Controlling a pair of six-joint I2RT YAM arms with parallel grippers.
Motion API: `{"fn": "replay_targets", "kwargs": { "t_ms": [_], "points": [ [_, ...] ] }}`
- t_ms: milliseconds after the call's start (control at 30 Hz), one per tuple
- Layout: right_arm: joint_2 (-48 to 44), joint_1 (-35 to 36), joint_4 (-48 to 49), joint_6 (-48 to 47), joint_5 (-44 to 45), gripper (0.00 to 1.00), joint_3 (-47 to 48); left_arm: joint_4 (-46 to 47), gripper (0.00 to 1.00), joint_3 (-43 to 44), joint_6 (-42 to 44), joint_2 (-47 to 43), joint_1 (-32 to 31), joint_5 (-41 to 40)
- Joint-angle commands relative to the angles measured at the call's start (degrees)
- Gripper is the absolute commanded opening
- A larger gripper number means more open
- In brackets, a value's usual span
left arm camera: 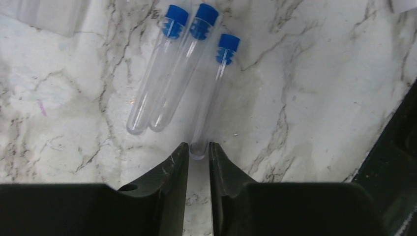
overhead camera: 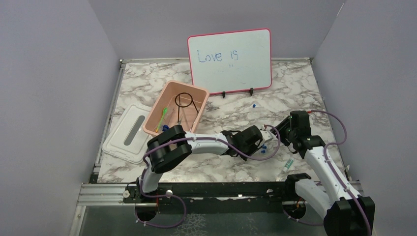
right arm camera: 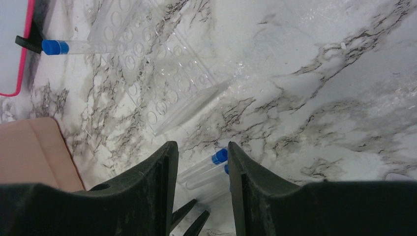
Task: Organize the chemistry lab equipment
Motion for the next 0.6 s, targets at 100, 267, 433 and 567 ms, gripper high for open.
{"fn": "replay_targets", "kwargs": {
  "t_ms": [100,267,433,567],
  "points": [
    [-0.27,-0.46,-0.95,-0.59,2.49,0.46,0.08,3.88,0.24,-2.72,0.65,-2.49,-0.41,13.28],
    [0.63,-0.68,-0.7,-0.17,2.69,0.46,-0.22,4.23,0.35,-1.88,-0.7,-1.69,-0.42,7.11],
    [2.42,-2.19,-0.19,-0.54,2.32,0.46,-0.55,4.98,0.36,-1.22,-0.01,0.24,-0.5,6.65],
    [3.7,-4.3,0.74,-0.88,1.47,0.46,-0.91,4.94,0.33,-0.94,0.9,0.87,-0.59,9.39]
  ]
}}
